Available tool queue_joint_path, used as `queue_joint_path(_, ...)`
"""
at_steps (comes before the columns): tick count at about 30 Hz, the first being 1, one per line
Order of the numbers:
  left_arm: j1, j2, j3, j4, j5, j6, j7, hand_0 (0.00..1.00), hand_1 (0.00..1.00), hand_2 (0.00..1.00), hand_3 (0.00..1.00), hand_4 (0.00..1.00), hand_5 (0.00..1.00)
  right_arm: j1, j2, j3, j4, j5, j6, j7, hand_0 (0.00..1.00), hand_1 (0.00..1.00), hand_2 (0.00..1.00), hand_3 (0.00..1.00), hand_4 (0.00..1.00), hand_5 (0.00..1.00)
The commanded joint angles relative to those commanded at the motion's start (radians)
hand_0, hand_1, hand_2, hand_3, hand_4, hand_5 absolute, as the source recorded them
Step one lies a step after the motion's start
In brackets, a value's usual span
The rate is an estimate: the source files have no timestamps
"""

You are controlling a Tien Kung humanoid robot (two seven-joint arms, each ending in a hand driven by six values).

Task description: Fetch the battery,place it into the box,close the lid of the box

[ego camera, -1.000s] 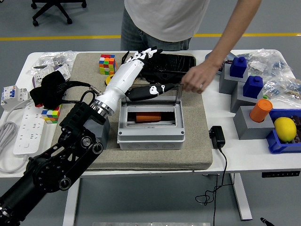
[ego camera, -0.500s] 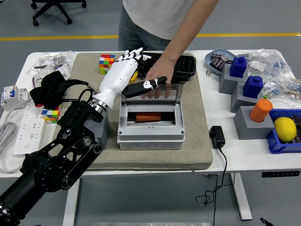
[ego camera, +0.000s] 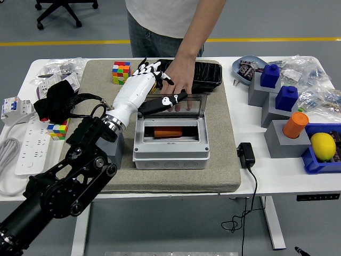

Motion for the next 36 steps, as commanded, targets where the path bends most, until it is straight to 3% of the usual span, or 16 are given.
queue_joint_path(14, 0.012, 0.024, 0.099, -0.059, -0.001, -0.027, 0.027, 0.998, 0.998, 0.957, 0.611, 0.998, 0.998, 0.002, 0.000, -0.001, 0.000, 0.003, -0.001, 0.002, 0.544, 0.557, 0.586, 0.523, 0.908, 0.741)
queue_joint_path(21, 0.006, 0.020, 0.096, -0.060, -0.018, -0.006, 0.012, 0.998, 0.998, 0.958, 0.609, 0.998, 0.998, 0.001, -0.001, 0.000, 0.000, 0.000, 0.000, 0.000, 0.541, 0.557, 0.586, 0.523, 0.907, 0.741)
queue_joint_path(22, 0.004, 0.019, 0.091, -0.061, -0.023, 0.002, 0.005, 0.998, 0.998, 0.949, 0.718, 0.998, 0.998, 0.001, -0.001, -0.001, 0.000, 0.001, 0.000, 0.000, 0.546, 0.557, 0.586, 0.523, 0.908, 0.741)
queue_joint_path(27, -0.006, 0.014, 0.064, -0.047, -0.024, 0.016, -0.008, 0.998, 0.998, 0.949, 0.718, 0.998, 0.998, 0.001, -0.001, -0.001, 0.000, 0.000, 0.000, 0.000, 0.546, 0.557, 0.586, 0.523, 0.908, 0.741)
queue_joint_path(28, -0.007, 0.013, 0.057, -0.040, -0.023, 0.013, -0.005, 0.998, 0.998, 0.933, 0.837, 0.998, 0.998, 0.001, -0.001, 0.000, 0.000, -0.001, 0.000, 0.000, 0.544, 0.557, 0.585, 0.524, 0.908, 0.741)
queue_joint_path(33, -0.014, 0.013, 0.046, 0.005, -0.017, 0.002, 0.001, 0.998, 0.998, 0.933, 0.837, 0.998, 0.998, 0.000, -0.001, 0.003, 0.000, -0.004, 0.000, 0.000, 0.544, 0.557, 0.585, 0.524, 0.908, 0.741)
queue_joint_path(34, -0.014, 0.012, 0.045, 0.013, -0.015, -0.002, 0.003, 0.998, 0.998, 0.880, 0.839, 0.998, 0.998, 0.000, -0.001, 0.003, 0.000, -0.004, 0.000, 0.000, 0.542, 0.556, 0.586, 0.524, 0.908, 0.742)
queue_joint_path(36, -0.012, 0.012, 0.045, 0.026, -0.015, -0.011, 0.008, 0.998, 0.998, 0.880, 0.839, 0.998, 0.998, 0.000, -0.001, 0.003, 0.000, -0.004, 0.000, 0.000, 0.542, 0.556, 0.586, 0.524, 0.908, 0.742)
